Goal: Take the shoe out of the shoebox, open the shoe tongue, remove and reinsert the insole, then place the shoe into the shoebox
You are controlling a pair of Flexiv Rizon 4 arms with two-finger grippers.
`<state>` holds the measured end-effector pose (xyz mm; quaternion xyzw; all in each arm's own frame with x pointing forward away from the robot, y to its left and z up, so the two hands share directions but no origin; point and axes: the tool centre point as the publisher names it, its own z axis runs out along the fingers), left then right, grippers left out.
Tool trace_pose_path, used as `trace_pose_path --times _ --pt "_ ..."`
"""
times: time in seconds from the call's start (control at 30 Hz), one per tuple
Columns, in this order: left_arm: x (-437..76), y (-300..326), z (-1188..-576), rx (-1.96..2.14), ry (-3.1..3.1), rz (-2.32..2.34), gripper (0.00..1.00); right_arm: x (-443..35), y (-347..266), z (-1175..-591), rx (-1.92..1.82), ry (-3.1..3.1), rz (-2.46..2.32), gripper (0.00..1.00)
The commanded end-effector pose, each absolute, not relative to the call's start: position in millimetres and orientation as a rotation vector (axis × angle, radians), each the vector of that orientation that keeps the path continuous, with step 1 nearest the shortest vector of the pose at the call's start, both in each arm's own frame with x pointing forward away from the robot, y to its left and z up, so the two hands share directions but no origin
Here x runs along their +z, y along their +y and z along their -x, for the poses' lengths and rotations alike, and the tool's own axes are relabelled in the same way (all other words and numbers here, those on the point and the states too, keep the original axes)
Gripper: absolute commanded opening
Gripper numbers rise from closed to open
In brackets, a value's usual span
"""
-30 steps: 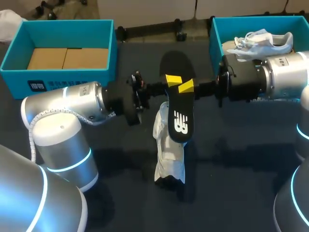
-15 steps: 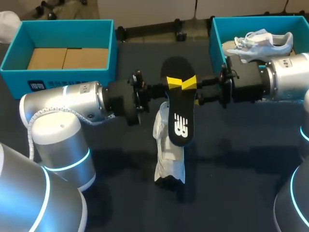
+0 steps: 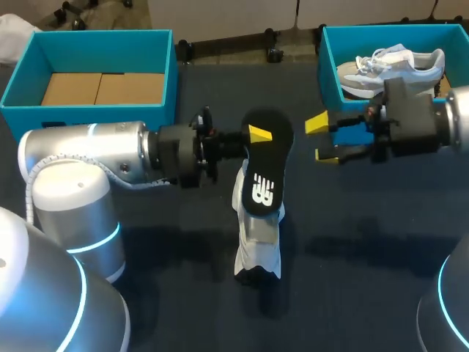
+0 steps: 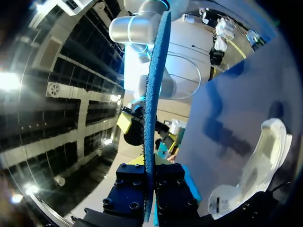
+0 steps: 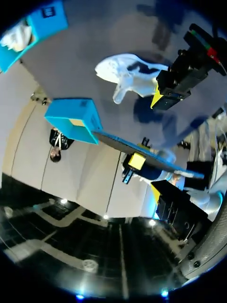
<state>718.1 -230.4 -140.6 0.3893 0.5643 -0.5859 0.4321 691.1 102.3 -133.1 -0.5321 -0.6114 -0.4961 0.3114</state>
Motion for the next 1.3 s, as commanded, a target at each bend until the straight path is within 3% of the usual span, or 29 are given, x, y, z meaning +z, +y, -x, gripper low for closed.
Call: trace_pose_path --times 0.03,0.37,1.13,1.3 --pt "-138 -220 -711 -1.512 1.505 -0.975 0.0 -126 86 -681 -1.309 -1.731 1.381 1.0" --pt "-140 -217 -700 -1.677 1.664 -0.912 0.0 -121 93 -685 -1.384 -2.04 1.191 1.0" --pt "-140 -217 -698 -1.668 1.652 -0.897 0.0 -122 91 -688 -1.397 -2.089 1.215 1.0" --pt "-139 -207 -693 -1.798 1.67 -0.819 0.0 -132 80 -691 -1.558 -2.321 0.971 1.0"
